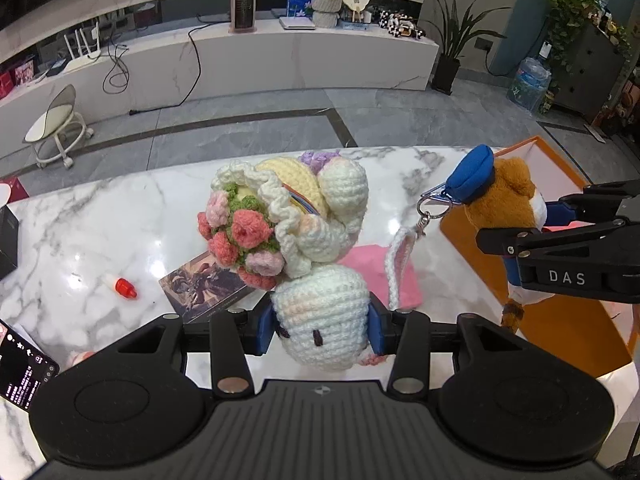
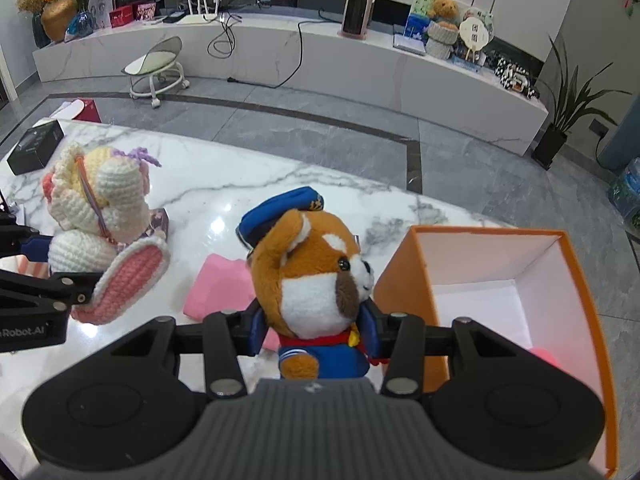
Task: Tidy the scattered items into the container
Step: 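Carry the crocheted bunny and bear plush over the orange box with both grippers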
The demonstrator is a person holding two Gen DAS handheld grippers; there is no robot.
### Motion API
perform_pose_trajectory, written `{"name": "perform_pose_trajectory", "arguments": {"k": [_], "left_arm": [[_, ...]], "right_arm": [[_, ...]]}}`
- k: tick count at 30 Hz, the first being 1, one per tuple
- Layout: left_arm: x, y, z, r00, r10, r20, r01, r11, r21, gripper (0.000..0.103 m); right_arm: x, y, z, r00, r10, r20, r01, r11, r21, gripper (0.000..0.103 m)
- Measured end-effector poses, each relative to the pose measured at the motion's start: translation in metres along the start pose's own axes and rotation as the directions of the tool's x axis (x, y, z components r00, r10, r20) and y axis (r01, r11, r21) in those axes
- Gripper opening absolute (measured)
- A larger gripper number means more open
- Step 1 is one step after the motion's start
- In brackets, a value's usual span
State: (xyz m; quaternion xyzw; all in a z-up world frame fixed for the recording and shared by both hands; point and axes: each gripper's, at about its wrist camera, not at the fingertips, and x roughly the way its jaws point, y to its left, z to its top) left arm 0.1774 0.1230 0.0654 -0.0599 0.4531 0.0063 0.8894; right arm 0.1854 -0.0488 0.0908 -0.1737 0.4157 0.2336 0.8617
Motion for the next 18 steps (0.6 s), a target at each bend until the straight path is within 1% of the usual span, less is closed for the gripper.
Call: {"name": "perform_pose_trajectory", "arguments": {"k": [12, 18], "left_arm": [[-0.045, -0.049, 0.018, 0.997, -0.014, 0.081, 0.008, 0.997, 0.077, 0.052], [-0.059, -0.075, 0.021, 0.994, -0.017, 0.106, 0.006, 0.994, 0.107, 0.052]], "right_arm": [[-0.066, -0.037, -0.001, 0.995, -0.054, 0.084, 0.051, 0.998, 0.035, 0.048], [-0.098, -0.059, -0.009, 0.99, -0.08, 0.118, 0.074, 0.996, 0.052, 0.048]]}}
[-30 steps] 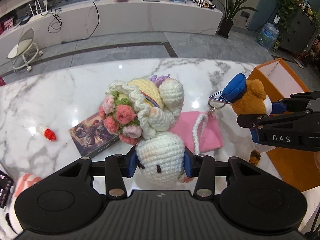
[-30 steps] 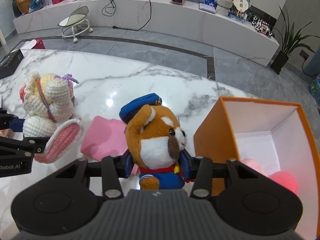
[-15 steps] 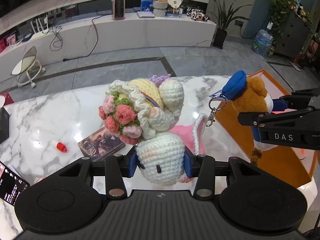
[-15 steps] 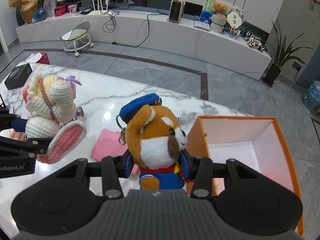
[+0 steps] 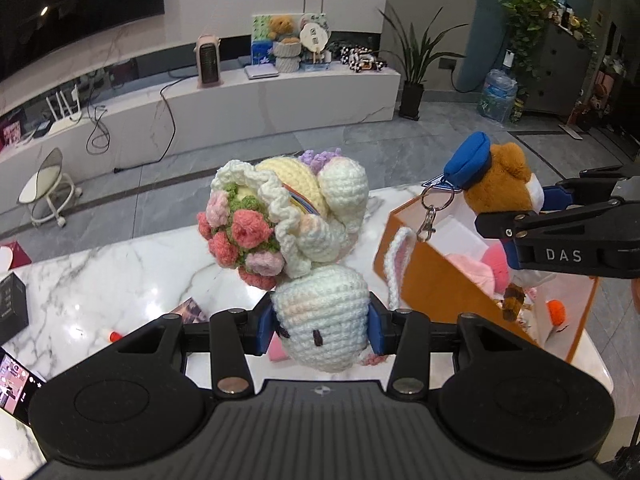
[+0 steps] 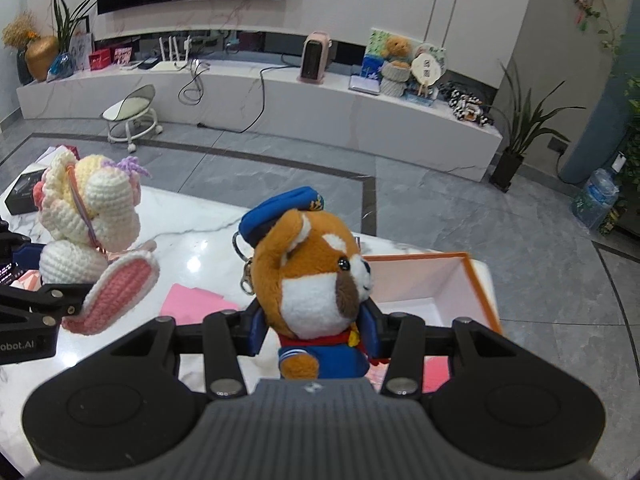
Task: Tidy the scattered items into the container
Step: 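Carry the crocheted bunny and bear plush over the orange box with both grippers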
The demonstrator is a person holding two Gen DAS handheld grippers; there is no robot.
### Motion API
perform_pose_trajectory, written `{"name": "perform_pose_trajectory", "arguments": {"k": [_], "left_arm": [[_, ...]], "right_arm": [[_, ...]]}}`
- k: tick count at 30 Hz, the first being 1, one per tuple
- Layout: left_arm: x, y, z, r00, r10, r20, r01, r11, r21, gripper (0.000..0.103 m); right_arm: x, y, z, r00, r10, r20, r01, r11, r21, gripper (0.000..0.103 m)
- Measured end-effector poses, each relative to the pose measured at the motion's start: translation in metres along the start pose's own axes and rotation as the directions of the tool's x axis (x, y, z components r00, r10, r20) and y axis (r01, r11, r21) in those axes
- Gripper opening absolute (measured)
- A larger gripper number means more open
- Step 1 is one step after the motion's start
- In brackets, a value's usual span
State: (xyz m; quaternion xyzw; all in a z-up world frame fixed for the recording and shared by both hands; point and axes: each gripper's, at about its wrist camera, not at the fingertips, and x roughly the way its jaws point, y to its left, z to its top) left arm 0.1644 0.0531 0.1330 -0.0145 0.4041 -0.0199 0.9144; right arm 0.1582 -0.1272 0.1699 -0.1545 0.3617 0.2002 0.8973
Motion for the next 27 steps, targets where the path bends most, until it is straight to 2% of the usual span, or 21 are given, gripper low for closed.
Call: {"name": "perform_pose_trajectory", "arguments": {"k": [14, 27], "left_arm": [[0.003, -0.077, 0.016, 0.999, -0.048, 0.018, 0.046, 0.996, 0.08, 0.052], [0.039, -0.13, 0.02, 0.995, -0.097, -0.023, 0.099, 0.986, 0.132, 0.052]], "right_arm": [[-0.042, -0.075, -0.028, 0.997, -0.073, 0.023, 0.07, 0.994, 0.083, 0.049], [-0.025, -0.136, -0.065, 0.994, -0.104, -0.035, 0.108, 0.981, 0.163, 0.049]]}}
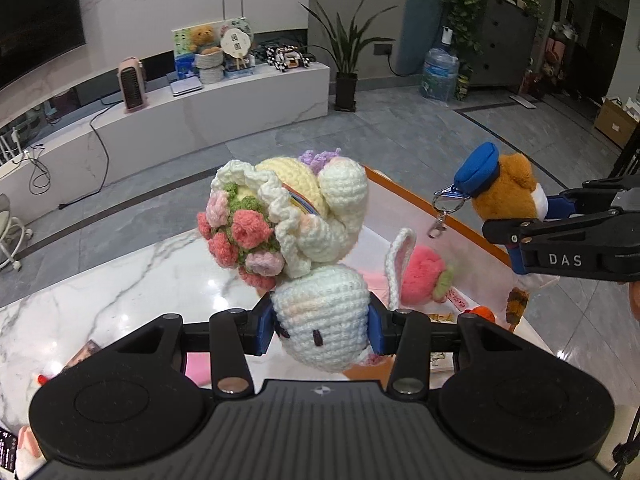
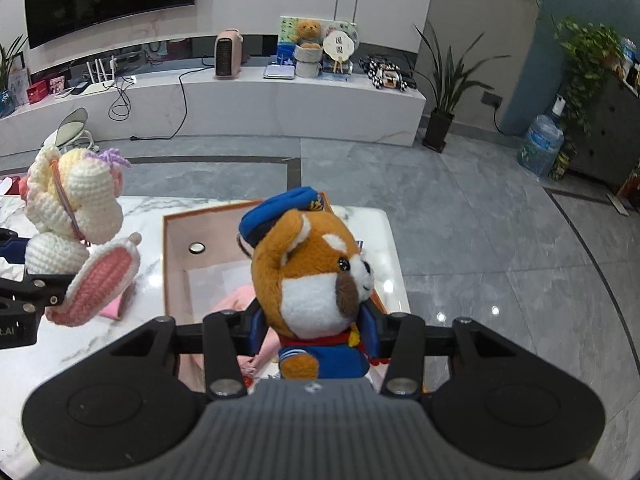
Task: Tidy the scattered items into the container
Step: 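Carry the crocheted bunny and bear plush over the orange box with both grippers, then open the left gripper to drop the bunny while the right gripper releases the bear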
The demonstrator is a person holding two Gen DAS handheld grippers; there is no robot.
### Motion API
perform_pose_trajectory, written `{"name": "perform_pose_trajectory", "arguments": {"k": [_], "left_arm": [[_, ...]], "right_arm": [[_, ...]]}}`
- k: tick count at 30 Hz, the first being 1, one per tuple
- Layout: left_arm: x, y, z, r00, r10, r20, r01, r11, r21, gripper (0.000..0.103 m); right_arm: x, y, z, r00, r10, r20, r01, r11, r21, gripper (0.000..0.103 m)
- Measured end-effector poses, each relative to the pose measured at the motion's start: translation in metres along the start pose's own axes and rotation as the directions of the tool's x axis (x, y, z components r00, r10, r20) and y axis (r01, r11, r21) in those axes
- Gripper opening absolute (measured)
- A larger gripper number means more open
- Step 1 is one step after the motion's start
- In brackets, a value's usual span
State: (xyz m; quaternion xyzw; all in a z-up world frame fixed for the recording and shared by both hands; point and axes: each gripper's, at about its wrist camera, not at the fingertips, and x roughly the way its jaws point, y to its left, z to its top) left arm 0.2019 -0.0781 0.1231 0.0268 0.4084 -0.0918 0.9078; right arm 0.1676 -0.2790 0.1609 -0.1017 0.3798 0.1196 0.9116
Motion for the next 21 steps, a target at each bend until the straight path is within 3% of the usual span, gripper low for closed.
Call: {"name": "perform_pose_trajectory", "arguments": {"k": [21], "left_arm": [[0.072, -0.02, 0.007, 0.995, -0.055, -0.08, 0.055, 0.998, -0.006, 0.052]], "right_arm": [[0.073, -0.031, -0.011, 0.997, 0.008, -0.071, -0.004, 0.999, 0.054, 0.049]]}}
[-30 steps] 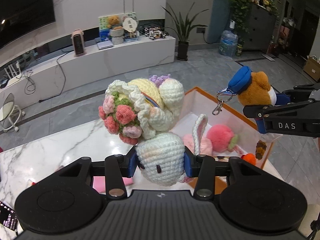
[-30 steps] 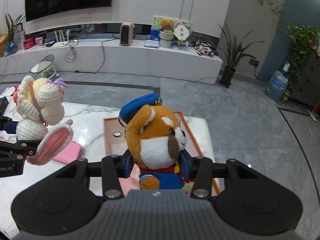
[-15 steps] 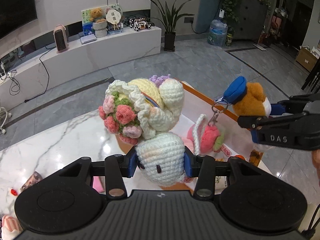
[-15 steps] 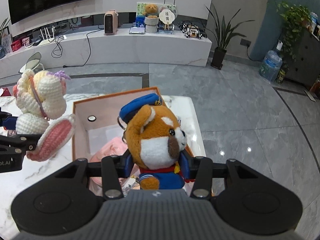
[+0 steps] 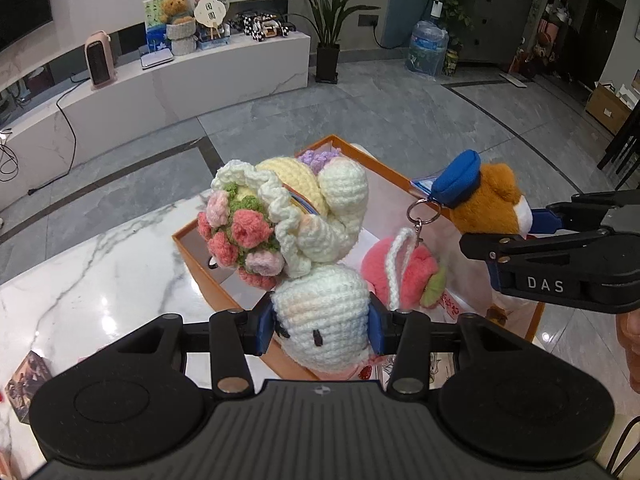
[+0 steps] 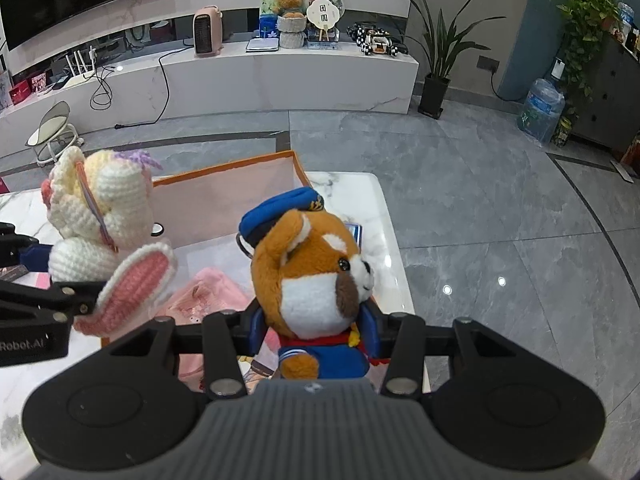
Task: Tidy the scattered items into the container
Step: 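Open the left gripper to drop the bunny while the right gripper releases the bear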
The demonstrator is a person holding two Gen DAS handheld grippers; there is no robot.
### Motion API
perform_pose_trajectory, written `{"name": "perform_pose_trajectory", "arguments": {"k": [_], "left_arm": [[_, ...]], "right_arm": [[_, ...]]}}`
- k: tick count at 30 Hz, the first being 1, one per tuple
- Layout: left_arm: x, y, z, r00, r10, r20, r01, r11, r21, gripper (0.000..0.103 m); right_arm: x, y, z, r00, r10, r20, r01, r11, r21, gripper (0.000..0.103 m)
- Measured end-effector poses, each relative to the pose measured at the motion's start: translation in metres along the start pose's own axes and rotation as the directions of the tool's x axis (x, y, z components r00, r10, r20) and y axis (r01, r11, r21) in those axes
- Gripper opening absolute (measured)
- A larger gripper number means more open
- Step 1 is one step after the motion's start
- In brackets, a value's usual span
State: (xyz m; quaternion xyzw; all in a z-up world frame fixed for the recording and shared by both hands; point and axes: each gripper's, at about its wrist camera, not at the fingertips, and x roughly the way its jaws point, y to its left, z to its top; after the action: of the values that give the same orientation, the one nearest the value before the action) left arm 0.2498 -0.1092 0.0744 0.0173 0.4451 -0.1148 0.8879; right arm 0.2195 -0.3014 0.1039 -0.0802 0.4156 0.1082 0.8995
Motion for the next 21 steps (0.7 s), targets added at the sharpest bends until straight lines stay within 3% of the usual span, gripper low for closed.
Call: {"name": "perform_pose_trajectory", "arguments": {"k": [17, 21], "left_arm": [[0.029, 0.004, -0.001, 0.999, -0.012, -0.043, 0.011, 1.0, -0.025, 0.053], [0.032, 0.005, 0.0, 0.998, -0.025, -0.057, 0.024, 0.999, -0.024, 0.058]], "right_arm": [[0.034, 0.006, 0.002, 0.999, 0.012, -0.039, -0.013, 1.0, -0.017, 0.05], [0.036, 0.006, 0.003, 0.999, 0.005, -0.044, -0.006, 1.0, -0.014, 0.055]]}}
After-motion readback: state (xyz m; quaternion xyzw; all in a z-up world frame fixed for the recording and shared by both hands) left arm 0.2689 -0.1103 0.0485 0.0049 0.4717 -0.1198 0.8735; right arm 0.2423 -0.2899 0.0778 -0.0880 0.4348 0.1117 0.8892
